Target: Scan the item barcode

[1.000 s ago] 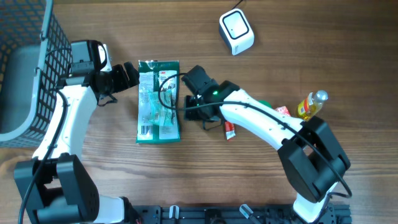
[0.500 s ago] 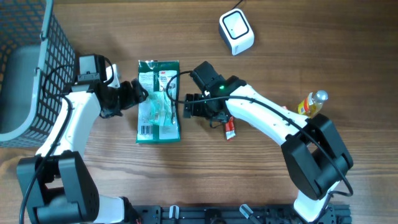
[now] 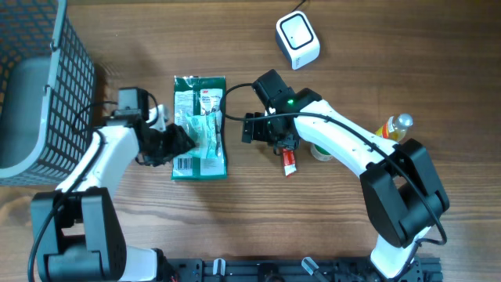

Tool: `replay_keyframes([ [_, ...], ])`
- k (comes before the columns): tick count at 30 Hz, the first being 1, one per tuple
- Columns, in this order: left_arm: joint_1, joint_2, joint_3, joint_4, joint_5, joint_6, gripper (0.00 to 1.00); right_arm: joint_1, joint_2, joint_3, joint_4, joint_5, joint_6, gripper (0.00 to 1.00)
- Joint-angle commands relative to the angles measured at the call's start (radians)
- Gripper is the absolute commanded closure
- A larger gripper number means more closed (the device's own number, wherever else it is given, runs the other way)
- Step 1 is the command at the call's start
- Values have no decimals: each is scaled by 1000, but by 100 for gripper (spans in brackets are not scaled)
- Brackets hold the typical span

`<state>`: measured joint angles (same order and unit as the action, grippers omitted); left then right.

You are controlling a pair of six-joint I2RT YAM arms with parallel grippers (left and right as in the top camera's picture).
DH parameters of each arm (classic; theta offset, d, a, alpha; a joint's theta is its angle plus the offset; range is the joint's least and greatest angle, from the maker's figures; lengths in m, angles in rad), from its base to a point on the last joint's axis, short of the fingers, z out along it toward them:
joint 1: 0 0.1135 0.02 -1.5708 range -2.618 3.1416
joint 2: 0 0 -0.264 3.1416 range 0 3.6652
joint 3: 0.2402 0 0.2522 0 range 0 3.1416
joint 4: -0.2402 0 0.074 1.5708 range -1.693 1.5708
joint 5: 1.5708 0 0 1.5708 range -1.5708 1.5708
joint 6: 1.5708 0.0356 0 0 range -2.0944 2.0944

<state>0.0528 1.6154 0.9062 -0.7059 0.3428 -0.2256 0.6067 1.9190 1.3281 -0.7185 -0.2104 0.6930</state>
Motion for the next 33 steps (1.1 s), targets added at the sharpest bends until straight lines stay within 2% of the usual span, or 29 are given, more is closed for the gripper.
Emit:
replay_keyframes([
  [1,-48,-11,-33,34,24,1,44,4,13,-8,-5,-17,-13,26],
  [5,-87,-11,-33,64,23,-26,44,4,15,-8,-24,-6,-11,51],
  [7,-97,-11,-33,71,20,-42,38,4,20,-9,-30,6,-11,54],
  [19,-98,-11,29,81,16,-124,31,4,112,-14,-32,135,-8,57],
  [20,-98,-11,32,80,16,-124,31,3,121,-14,-37,143,-5,60],
  [23,-98,-11,32,73,17,-127,28,-3,131,-14,-92,248,81,61],
  [25,-99,-11,32,71,17,-127,21,-10,131,-14,-139,332,155,61],
  [28,-98,-11,32,72,32,-127,20,-21,131,-14,-158,368,173,60],
  [33,-120,-11,29,75,49,-128,26,-24,131,-14,-149,349,170,59],
])
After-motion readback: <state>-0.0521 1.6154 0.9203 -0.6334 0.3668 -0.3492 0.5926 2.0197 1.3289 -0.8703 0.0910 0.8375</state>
